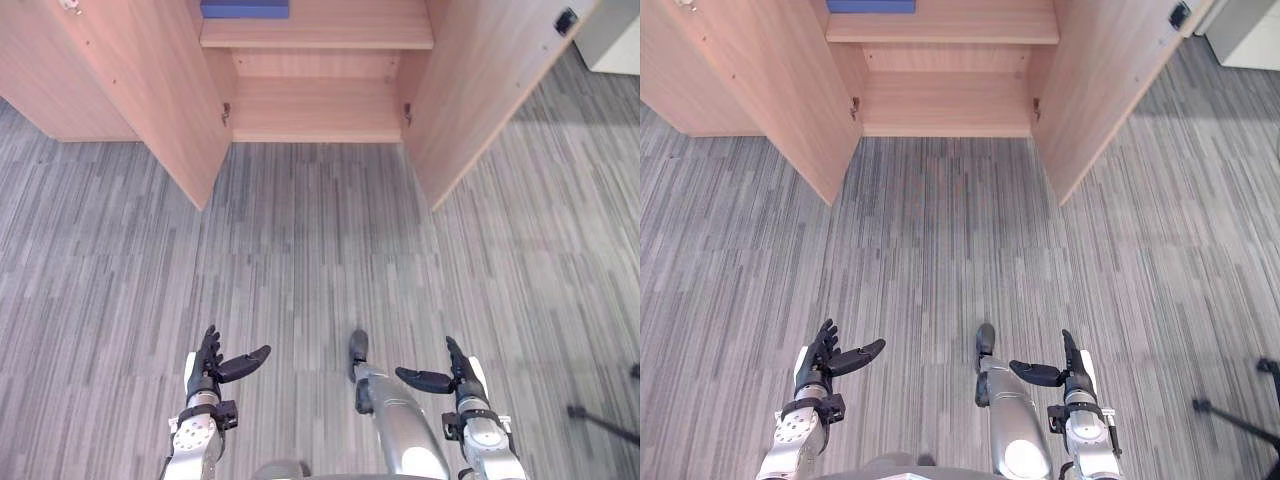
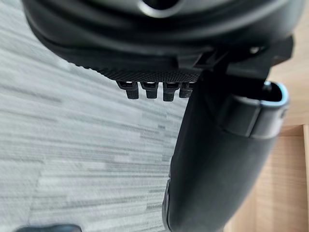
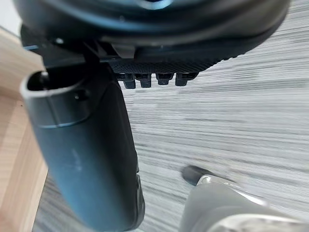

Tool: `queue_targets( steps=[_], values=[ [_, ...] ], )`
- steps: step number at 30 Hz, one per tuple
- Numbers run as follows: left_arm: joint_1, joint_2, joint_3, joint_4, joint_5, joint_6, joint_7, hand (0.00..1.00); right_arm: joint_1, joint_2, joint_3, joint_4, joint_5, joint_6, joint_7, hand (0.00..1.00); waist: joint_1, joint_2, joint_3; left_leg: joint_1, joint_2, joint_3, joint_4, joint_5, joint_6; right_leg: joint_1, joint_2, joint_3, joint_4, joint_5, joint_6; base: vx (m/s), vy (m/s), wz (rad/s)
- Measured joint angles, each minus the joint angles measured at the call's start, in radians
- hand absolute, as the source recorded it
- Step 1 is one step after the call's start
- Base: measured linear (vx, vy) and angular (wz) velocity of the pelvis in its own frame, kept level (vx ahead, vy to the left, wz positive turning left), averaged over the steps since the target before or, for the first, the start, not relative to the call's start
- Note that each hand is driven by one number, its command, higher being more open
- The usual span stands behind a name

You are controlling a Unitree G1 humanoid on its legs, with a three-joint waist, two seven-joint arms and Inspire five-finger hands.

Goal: Walk over to the cabinet, pick up the folder, carry it to the office cabinet, place the folder inside the office cabinet, then close the office cabinet door

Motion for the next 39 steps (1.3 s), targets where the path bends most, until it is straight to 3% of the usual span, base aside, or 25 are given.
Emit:
queue_targets(
  steps=[1,2,3,5,9,11,12,13,14,16,17,18,19,21,23,25,26,27,28,29,31,32,34,36,39],
  values=[
    [0.012,-0.026,0.001,0.0,0.0,0.001,-0.004,1.0,0.007,-0.006,0.008,0.002,0.0,0.0,0.002,1.0,0.001,-0.004,0.004,-0.071,0.013,0.017,0.233,0.169,0.007,0.092,-0.001,0.001,-0.018,-0.054,0.001,0.7,-0.28,0.4],
    [0.024,-0.034,0.003,-0.003,0.0,-0.002,-0.004,1.0,0.005,-0.006,0.016,0.004,0.0,0.0,0.003,1.0,0.005,-0.013,0.013,-0.114,0.037,0.022,0.359,0.231,0.005,0.151,0.008,0.002,-0.049,-0.068,-0.001,0.68,-0.253,0.13],
    [0.034,-0.029,0.004,-0.005,-0.001,-0.01,-0.012,1.0,-0.002,0.007,0.022,0.004,0.001,0.0,0.002,1.0,0.015,-0.006,0.013,-0.217,0.087,0.054,0.596,0.169,0.044,0.263,0.037,0.006,-0.113,-0.079,-0.01,0.51,-0.157,-0.12],
    [0.028,-0.023,0.009,-0.013,-0.001,-0.012,-0.017,1.0,-0.021,0.022,0.033,0.001,0.007,-0.018,-0.005,1.0,0.059,-0.041,0.029,-0.375,0.117,0.116,0.719,0.076,0.093,0.42,0.055,0.039,-0.225,-0.094,-0.02,0.68,-0.196,-0.32],
    [0.029,-0.022,0.008,-0.015,-0.004,-0.014,-0.022,1.0,-0.051,0.008,0.027,0.004,0.013,-0.027,-0.009,1.0,0.089,-0.059,0.039,-0.558,0.051,0.161,0.306,0.039,0.118,0.578,0.044,0.083,-0.333,-0.141,0.005,0.54,-0.055,-0.3],
    [0.041,-0.024,0.008,-0.011,-0.004,-0.01,-0.021,1.0,-0.046,0.011,-0.007,0.015,0.018,-0.027,-0.013,1.0,0.112,-0.056,0.036,-0.55,-0.028,0.123,-0.152,0.185,0.113,0.667,0.032,0.131,-0.368,-0.19,0.049,0.59,0.105,-0.57],
    [0.045,-0.022,0.009,-0.011,-0.003,-0.009,-0.018,1.0,-0.044,0.011,-0.009,0.028,0.018,-0.026,-0.015,1.0,0.118,-0.059,0.035,-0.547,-0.037,0.109,-0.172,0.25,0.114,0.687,0.028,0.149,-0.37,-0.206,0.064,0.62,0.176,-0.8],
    [0.056,-0.02,0.013,-0.008,-0.002,-0.001,-0.015,1.0,-0.042,0.013,-0.008,0.041,0.017,-0.02,-0.016,1.0,0.124,-0.071,0.017,-0.531,-0.057,0.101,-0.17,0.376,0.178,0.703,0.007,0.182,-0.356,-0.233,0.092,0.76,0.246,-0.47],
    [0.051,-0.013,0.015,-0.006,0.006,0.005,-0.015,1.0,-0.041,0.022,-0.009,0.046,0.016,-0.017,-0.017,1.0,0.11,-0.105,-0.006,-0.531,-0.093,0.112,-0.159,0.355,0.214,0.668,-0.044,0.194,-0.284,-0.26,0.114,0.64,0.209,-0.24],
    [0.044,-0.018,0.007,-0.009,0.016,0.006,-0.018,1.0,-0.035,0.031,-0.024,0.053,0.011,-0.008,-0.015,1.0,0.099,-0.115,-0.011,-0.495,-0.114,0.132,-0.11,0.272,0.23,0.615,-0.077,0.227,-0.081,-0.262,0.124,0.56,0.194,-0.05],
    [0.05,-0.019,0.006,-0.009,0.017,0.006,-0.018,1.0,-0.025,0.042,-0.026,0.055,0.009,-0.006,-0.015,1.0,0.1,-0.124,-0.015,-0.442,-0.128,0.142,-0.103,0.227,0.234,0.585,-0.096,0.231,0.065,-0.244,0.155,0.71,0.251,-0.22],
    [0.055,-0.017,0.007,-0.009,0.017,0.007,-0.018,1.0,-0.021,0.05,-0.023,0.06,0.006,-0.006,-0.014,1.0,0.096,-0.129,-0.013,-0.377,-0.14,0.144,-0.112,0.188,0.236,0.534,-0.119,0.232,0.246,-0.187,0.228,0.68,0.212,-0.16],
    [0.057,-0.012,0.007,-0.008,0.023,0.008,-0.015,1.0,-0.022,0.057,-0.013,0.08,0.0,-0.006,-0.013,1.0,0.085,-0.128,-0.012,-0.293,-0.146,0.144,-0.125,0.148,0.242,0.447,-0.143,0.234,0.489,-0.166,0.23,0.55,0.142,-0.06],
    [0.053,0.009,0.006,-0.008,0.026,0.005,-0.007,1.0,-0.022,0.061,0.033,0.09,-0.001,-0.003,-0.008,1.0,0.073,-0.125,-0.017,-0.172,-0.144,0.132,-0.178,0.126,0.245,0.327,-0.155,0.187,0.605,-0.272,0.134,0.54,0.053,0.11],
    [0.039,0.019,0.013,-0.007,0.025,0.002,-0.001,1.0,-0.03,0.068,0.056,0.092,-0.003,-0.003,-0.001,1.0,0.06,-0.119,-0.018,-0.111,-0.11,0.119,-0.213,0.124,0.241,0.226,-0.114,0.145,0.423,-0.319,0.104,0.49,-0.062,0.28],
    [0.04,0.024,0.021,0.0,0.024,0.002,0.001,1.0,-0.042,0.07,0.055,0.092,-0.003,-0.004,-0.001,1.0,0.054,-0.116,-0.019,-0.076,-0.082,0.11,-0.218,0.11,0.218,0.175,-0.077,0.142,0.168,-0.286,0.112,0.4,-0.116,0.27],
    [0.044,0.025,0.021,0.002,0.023,0.002,0.001,1.0,-0.04,0.07,0.054,0.092,-0.003,-0.003,-0.001,1.0,0.054,-0.118,-0.022,-0.06,-0.076,0.109,-0.221,0.098,0.199,0.174,-0.063,0.141,0.065,-0.241,0.112,0.49,-0.158,0.29],
    [0.062,0.04,0.02,0.013,0.023,0.002,0.001,1.0,-0.012,0.072,0.054,0.092,-0.003,-0.003,-0.004,1.0,0.055,-0.147,-0.04,-0.018,-0.094,0.105,-0.217,0.047,0.14,0.183,-0.061,0.172,-0.168,-0.012,0.099,0.5,-0.182,0.38],
    [0.066,0.041,0.02,0.029,0.023,0.003,-0.001,1.0,0.0,0.07,0.054,0.093,-0.003,-0.003,-0.006,1.0,0.053,-0.158,-0.047,-0.002,-0.099,0.093,-0.204,0.02,0.129,0.181,-0.067,0.189,-0.155,0.102,0.071,0.58,-0.233,0.31],
    [0.055,0.0,0.023,0.076,0.024,0.013,0.002,1.0,-0.02,0.044,0.052,0.134,-0.005,0.006,-0.006,1.0,0.058,-0.103,-0.055,-0.001,-0.053,0.081,-0.158,0.001,0.116,0.166,-0.04,0.169,-0.065,0.044,0.054,0.37,-0.183,0.22],
    [0.071,-0.03,0.021,0.072,0.026,0.014,-0.002,1.0,-0.006,0.034,0.049,0.13,-0.006,0.007,-0.01,1.0,0.053,-0.084,-0.063,-0.076,-0.016,0.077,0.046,-0.002,0.1,0.204,-0.03,0.152,-0.064,-0.045,0.062,0.43,-0.23,0.24],
    [0.072,-0.049,0.022,0.071,0.026,0.015,-0.002,1.0,0.004,0.034,0.049,0.122,-0.009,0.011,-0.012,1.0,0.055,-0.067,-0.054,-0.153,0.039,0.09,0.255,0.032,0.072,0.263,-0.01,0.133,-0.092,-0.068,0.043,0.4,-0.227,0.24],
    [0.097,-0.061,0.021,0.061,0.026,0.015,-0.003,1.0,0.036,0.051,0.046,0.102,-0.011,0.016,-0.018,1.0,0.071,-0.069,-0.054,-0.226,0.096,0.126,0.423,0.013,0.07,0.363,0.012,0.126,-0.136,-0.091,0.022,0.36,-0.182,0.02],
    [0.093,-0.07,0.021,0.058,0.034,0.015,-0.002,1.0,0.037,0.055,0.016,0.095,-0.01,0.015,-0.019,1.0,0.077,-0.07,-0.054,-0.263,0.098,0.162,0.351,-0.006,0.083,0.415,0.008,0.13,-0.176,-0.087,0.024,0.36,-0.104,-0.11],
    [0.091,-0.066,0.024,0.003,0.048,0.015,0.0,1.0,0.023,0.051,-0.034,0.095,-0.01,0.015,-0.029,1.0,0.083,-0.068,-0.055,-0.27,0.052,0.15,0.022,0.017,0.078,0.451,-0.01,0.15,-0.211,-0.084,0.03,0.29,0.001,-0.18]
  ],
)
